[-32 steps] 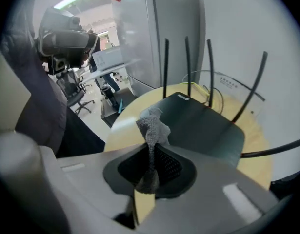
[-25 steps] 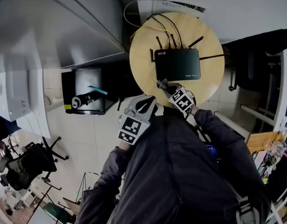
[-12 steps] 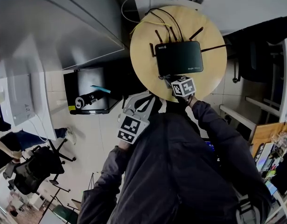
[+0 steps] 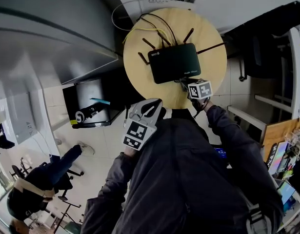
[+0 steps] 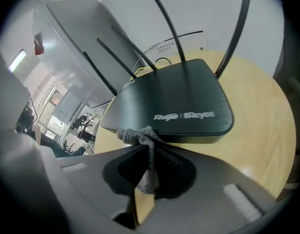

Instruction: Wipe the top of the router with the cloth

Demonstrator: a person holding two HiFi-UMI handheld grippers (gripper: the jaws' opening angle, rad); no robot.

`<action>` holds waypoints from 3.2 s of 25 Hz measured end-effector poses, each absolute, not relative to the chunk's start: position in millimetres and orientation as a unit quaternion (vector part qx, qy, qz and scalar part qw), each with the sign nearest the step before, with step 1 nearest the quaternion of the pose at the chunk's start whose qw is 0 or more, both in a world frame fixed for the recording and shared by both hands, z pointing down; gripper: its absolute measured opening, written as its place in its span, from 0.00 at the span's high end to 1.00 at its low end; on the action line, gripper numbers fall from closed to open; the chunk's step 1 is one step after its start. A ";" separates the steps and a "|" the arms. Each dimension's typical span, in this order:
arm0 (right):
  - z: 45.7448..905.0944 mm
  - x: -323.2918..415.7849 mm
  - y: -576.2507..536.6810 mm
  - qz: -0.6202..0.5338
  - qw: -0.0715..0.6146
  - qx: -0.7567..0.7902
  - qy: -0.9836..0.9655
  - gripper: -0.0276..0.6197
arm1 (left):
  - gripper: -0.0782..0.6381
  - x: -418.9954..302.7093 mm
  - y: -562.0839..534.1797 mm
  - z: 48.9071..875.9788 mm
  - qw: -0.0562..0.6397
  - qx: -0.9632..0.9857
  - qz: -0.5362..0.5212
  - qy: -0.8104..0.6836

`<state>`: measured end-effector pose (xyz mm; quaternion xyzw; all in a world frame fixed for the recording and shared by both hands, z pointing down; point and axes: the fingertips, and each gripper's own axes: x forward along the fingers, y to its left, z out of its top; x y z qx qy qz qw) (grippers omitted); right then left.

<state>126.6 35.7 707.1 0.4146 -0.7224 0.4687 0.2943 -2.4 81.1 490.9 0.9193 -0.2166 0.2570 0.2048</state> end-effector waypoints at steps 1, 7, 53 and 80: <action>708.1 136.6 36.2 0.470 0.294 0.419 -0.719 0.91 | 0.89 3.0 80.6 491.0 0.204 0.920 0.258 -0.214; 708.7 191.7 35.9 0.470 0.294 0.442 -0.705 0.91 | 0.89 34.8 76.4 490.7 0.202 0.922 0.264 -0.201; 702.1 223.3 23.4 0.195 0.472 0.245 -0.824 0.91 | 0.89 58.8 61.2 485.4 0.215 0.906 0.272 -0.242; 487.5 96.7 45.8 0.142 0.295 0.386 -0.862 0.91 | 0.89 17.2 56.9 475.6 0.166 0.950 0.219 -0.150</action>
